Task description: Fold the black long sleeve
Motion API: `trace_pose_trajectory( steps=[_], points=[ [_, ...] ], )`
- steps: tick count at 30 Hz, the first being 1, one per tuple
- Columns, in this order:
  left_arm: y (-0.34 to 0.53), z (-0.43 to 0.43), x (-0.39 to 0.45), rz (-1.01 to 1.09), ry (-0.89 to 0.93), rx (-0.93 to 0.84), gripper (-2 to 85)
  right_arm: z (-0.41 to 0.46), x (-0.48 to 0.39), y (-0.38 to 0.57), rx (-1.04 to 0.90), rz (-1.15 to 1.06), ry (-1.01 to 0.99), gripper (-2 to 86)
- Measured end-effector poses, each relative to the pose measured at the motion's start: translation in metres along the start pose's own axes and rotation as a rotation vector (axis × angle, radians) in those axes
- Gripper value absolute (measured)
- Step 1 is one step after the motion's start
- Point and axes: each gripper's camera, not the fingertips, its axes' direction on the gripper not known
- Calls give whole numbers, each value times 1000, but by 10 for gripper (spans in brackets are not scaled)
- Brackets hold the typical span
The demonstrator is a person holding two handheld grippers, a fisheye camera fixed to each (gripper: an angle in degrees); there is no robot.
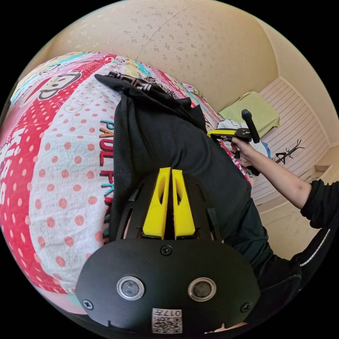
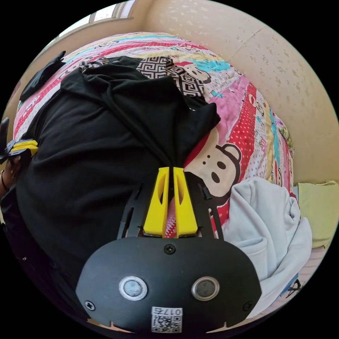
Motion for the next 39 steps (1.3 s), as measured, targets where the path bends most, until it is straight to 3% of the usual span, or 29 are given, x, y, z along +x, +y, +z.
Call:
trace_pose_trajectory(
  steps=[7, 13, 22, 25, 29, 31, 33, 35, 39],
  points=[
    [1, -1, 1, 3, -8, 0, -1, -65, 19, 10, 190, 161, -91, 82],
    [1, -3, 1, 3, -9, 1, -1, -104, -29, -29, 365, 34, -228, 96],
    [2, -6, -2, 1, 1, 3, -1, -79, -149, -127, 324, -242, -201, 89],
    [3, -8, -3, -1, 4, 4, -1, -76, -174, -143, 327, -258, -93, 84],
    [3, -10, -4, -2, 8, 4, -1, -38, -183, -165, 149, -273, -85, 57],
    [3, -11, -5, -3, 10, 4, -1, -49, -172, -160, 214, -201, -142, 38],
    [4, -12, -5, -3, 12, 5, 0, -84, -156, -137, 435, -124, -309, 30],
    [4, -13, -6, -4, 15, 5, -1, -92, -155, -127, 483, -155, -396, 31],
    [4, -15, -6, -6, 16, 5, -1, -39, -159, -133, 224, -158, -304, 62]
  ],
)
